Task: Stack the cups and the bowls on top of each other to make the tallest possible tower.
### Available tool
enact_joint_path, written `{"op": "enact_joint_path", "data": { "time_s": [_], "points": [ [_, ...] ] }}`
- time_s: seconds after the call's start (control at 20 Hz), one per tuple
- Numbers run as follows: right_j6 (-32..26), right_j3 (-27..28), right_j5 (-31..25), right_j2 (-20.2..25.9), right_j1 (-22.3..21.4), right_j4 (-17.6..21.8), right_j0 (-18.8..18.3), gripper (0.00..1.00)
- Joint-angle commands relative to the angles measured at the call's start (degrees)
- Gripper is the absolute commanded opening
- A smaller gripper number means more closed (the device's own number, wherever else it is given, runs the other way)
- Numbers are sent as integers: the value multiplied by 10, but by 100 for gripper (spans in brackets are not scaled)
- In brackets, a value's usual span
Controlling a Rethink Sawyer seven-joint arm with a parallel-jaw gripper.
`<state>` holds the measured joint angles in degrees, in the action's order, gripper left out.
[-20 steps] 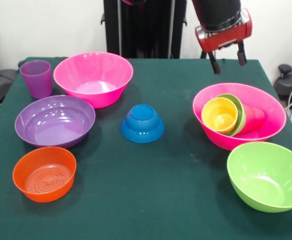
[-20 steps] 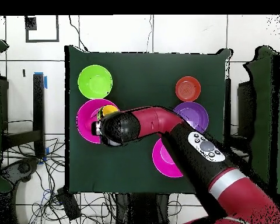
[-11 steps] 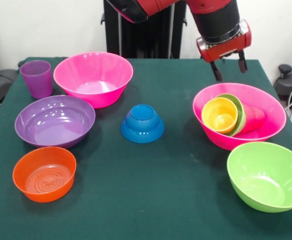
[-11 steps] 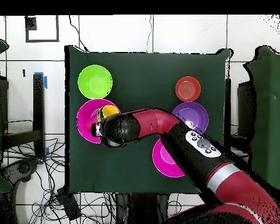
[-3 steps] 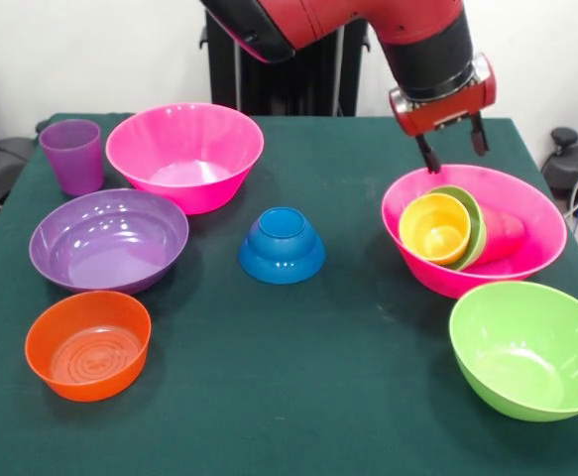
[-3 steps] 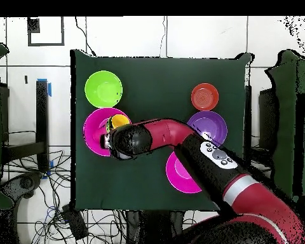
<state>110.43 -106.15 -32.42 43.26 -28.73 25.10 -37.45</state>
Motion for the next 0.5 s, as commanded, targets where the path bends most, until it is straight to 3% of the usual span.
{"op": "enact_joint_path", "data": {
  "time_s": [0.05,0.5],
  "points": [
    [-14,62,42,-51,35,60,27,100],
    [-7,67,37,-46,43,47,31,100]
  ]
}}
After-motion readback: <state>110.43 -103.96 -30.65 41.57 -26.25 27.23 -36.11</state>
